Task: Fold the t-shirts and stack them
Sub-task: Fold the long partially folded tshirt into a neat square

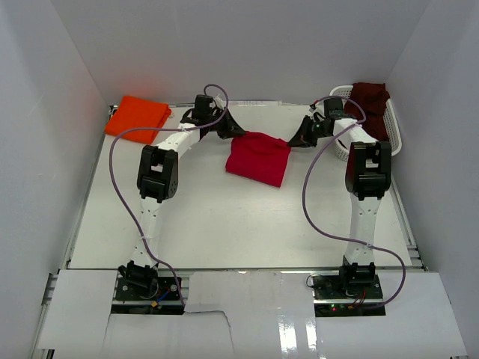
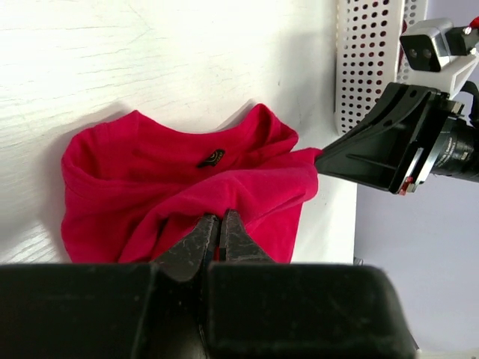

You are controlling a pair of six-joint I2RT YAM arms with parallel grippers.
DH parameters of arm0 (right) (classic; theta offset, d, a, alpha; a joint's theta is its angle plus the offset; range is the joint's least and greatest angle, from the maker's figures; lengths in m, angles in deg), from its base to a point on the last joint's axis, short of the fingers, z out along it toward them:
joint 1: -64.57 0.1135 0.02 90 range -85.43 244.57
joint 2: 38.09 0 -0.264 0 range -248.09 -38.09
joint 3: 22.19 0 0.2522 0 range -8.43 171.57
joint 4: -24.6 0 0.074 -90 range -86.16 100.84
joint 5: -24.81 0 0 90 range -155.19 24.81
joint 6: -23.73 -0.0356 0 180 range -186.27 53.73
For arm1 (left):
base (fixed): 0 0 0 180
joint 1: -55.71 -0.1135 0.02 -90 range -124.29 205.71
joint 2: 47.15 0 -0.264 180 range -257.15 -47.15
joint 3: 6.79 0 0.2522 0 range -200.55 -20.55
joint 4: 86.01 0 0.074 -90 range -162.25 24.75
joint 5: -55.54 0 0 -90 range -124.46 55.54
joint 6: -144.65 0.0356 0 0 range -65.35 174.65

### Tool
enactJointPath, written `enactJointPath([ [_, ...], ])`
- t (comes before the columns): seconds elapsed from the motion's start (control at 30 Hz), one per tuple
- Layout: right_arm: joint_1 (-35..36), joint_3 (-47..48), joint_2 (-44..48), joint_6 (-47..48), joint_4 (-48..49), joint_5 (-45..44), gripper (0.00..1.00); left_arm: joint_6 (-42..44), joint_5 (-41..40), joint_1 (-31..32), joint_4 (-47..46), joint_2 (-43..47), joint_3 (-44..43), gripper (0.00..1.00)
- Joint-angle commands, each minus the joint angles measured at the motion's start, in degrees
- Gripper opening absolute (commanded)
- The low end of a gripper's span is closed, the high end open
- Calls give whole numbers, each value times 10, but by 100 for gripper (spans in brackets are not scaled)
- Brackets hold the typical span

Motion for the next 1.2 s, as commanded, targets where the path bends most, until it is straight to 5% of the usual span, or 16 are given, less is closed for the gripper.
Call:
enactJointPath([
  [0.0, -5, 47, -20, -14, 21, 8, 8, 10, -23, 4, -4, 11, 14, 0],
  [0.3, -6, 86, -59, -30, 39, -2, 8, 8, -49, -2, -4, 14, 45, 0],
  [1.03, 24, 101, -108, -59, 102, 49, 8, 5, -71, -10, -73, 133, 274, 0],
  [1.13, 28, 100, -104, -64, 113, 47, 20, 8, -71, -14, -71, 134, 271, 0],
  [1.17, 28, 101, -101, -65, 114, 45, 32, 8, -68, -14, -70, 132, 267, 0],
])
